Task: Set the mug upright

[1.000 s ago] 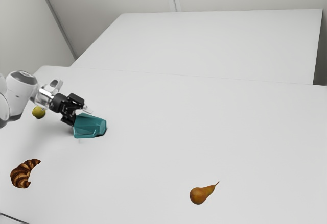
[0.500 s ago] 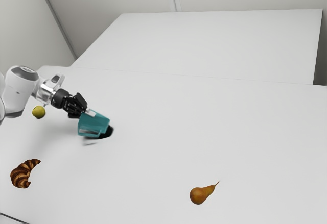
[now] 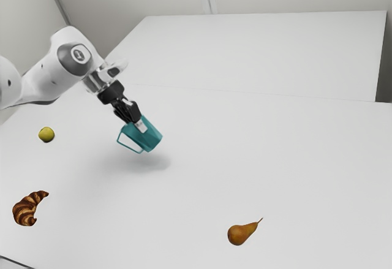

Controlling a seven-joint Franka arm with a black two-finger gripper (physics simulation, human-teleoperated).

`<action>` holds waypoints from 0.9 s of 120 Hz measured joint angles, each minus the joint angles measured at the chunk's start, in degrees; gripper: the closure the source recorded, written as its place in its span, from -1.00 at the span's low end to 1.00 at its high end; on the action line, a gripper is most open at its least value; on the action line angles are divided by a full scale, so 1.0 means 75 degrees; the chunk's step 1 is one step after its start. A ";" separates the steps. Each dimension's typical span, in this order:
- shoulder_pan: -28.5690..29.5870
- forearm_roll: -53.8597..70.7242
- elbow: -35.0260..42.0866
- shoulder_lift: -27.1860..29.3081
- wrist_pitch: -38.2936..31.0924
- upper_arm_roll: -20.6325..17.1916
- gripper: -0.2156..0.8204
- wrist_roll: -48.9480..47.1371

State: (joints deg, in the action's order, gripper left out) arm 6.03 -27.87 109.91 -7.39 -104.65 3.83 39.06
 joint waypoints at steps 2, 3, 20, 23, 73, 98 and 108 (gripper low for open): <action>-0.0096 0.0194 0.0130 0.0100 -0.0152 0.0000 0.92 -0.0020; -0.0140 0.0285 0.0183 0.0142 -0.0225 0.0000 0.92 -0.0031; -0.0932 0.1931 0.0735 0.0420 -0.1339 -0.0001 0.92 -0.0387; -0.1098 0.2215 0.0843 0.0458 -0.1506 -0.0001 0.92 -0.0477; -0.2210 0.5032 0.1462 0.0442 -0.2870 -0.0082 0.93 -0.2115; -0.2254 0.5497 0.1703 0.0403 -0.3067 -0.0095 0.93 -0.2823; -0.2306 0.5552 0.1762 0.0399 -0.3087 -0.0101 0.93 -0.3073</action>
State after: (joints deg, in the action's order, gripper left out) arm -11.27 13.77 123.13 -4.40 -127.81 3.07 16.01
